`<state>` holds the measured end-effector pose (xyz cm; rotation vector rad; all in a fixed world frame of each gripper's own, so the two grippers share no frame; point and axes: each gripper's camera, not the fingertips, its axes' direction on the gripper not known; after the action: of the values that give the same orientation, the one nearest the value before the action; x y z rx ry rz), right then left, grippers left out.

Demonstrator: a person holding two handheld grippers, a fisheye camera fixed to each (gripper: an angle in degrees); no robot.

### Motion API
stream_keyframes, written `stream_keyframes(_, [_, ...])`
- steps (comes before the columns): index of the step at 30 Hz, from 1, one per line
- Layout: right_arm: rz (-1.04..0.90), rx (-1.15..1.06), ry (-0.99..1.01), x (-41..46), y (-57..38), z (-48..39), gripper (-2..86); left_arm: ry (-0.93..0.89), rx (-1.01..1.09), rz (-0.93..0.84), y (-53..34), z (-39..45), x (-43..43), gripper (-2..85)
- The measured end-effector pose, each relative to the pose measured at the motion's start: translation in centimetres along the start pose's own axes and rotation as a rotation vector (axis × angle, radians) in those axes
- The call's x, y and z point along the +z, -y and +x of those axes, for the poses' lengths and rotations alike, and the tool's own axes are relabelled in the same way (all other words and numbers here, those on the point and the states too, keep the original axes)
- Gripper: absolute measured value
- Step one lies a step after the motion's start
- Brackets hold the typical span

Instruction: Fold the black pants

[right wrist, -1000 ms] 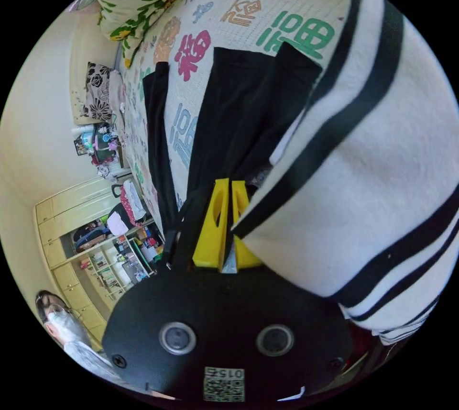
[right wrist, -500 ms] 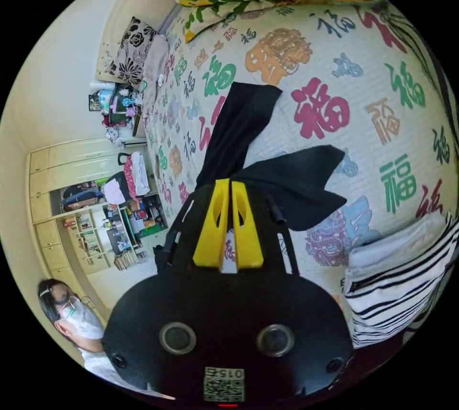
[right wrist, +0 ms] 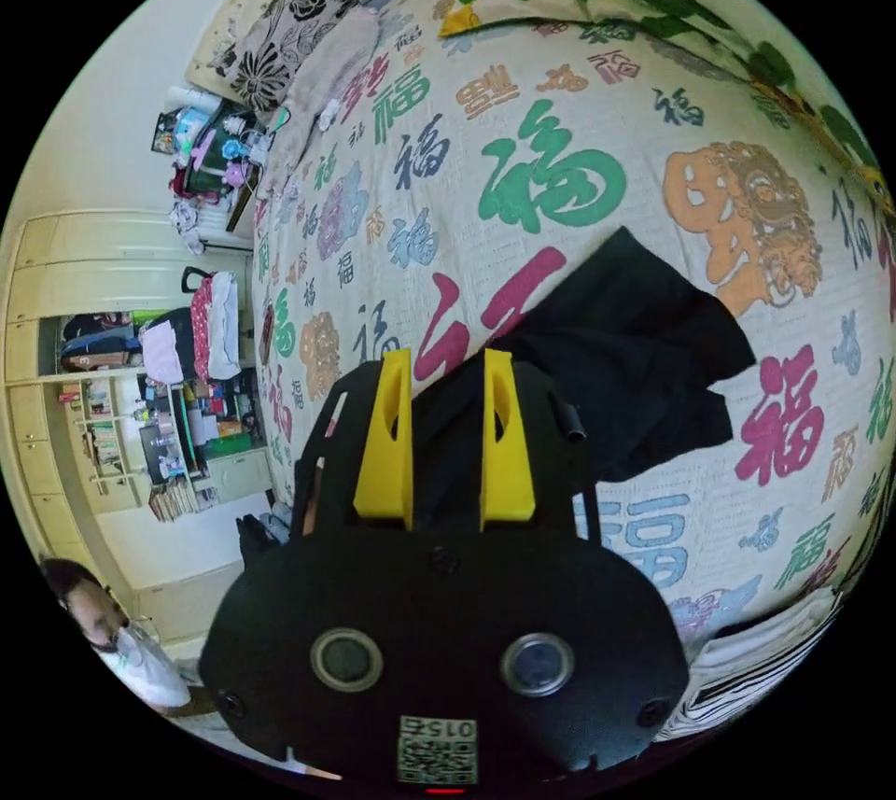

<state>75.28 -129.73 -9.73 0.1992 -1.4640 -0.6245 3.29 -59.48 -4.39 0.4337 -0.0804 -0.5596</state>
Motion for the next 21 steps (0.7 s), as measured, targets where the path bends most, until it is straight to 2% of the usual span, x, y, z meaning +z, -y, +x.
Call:
stream_keyframes(4, [0.268,0.194,0.001,-4.7,-4.3,5.8,11.1,0.129,0.125,-0.095,-1.4,2.4,2.3,6.1])
stream_keyframes(7, [0.199,0.370,0.068,-4.3,-6.3,10.5,13.3,0.205,0.140,-0.227,-3.3,2.5,4.9,6.5])
stream_keyframes(10, [0.114,0.411,0.129,-1.8,-6.6,11.5,15.8,0.192,0.048,-0.329,-4.7,0.6,8.8,8.9])
stream_keyframes(12, [0.109,0.430,0.108,-0.8,-6.0,11.0,16.3,0.153,-0.023,-0.264,-5.2,-0.4,10.9,11.3])
stream_keyframes(14, [0.077,0.450,-0.023,-0.6,-4.7,9.7,15.5,0.139,-0.061,-0.208,-5.3,-0.4,14.4,13.3])
stream_keyframes(17, [0.035,0.400,-0.179,-0.6,-2.9,7.6,12.9,0.198,-0.078,-0.153,-5.4,0.9,18.5,11.9])
stream_keyframes(21, [0.022,0.309,-0.217,-0.1,-1.3,5.8,7.8,0.258,-0.061,-0.121,-5.6,2.9,22.9,9.4])
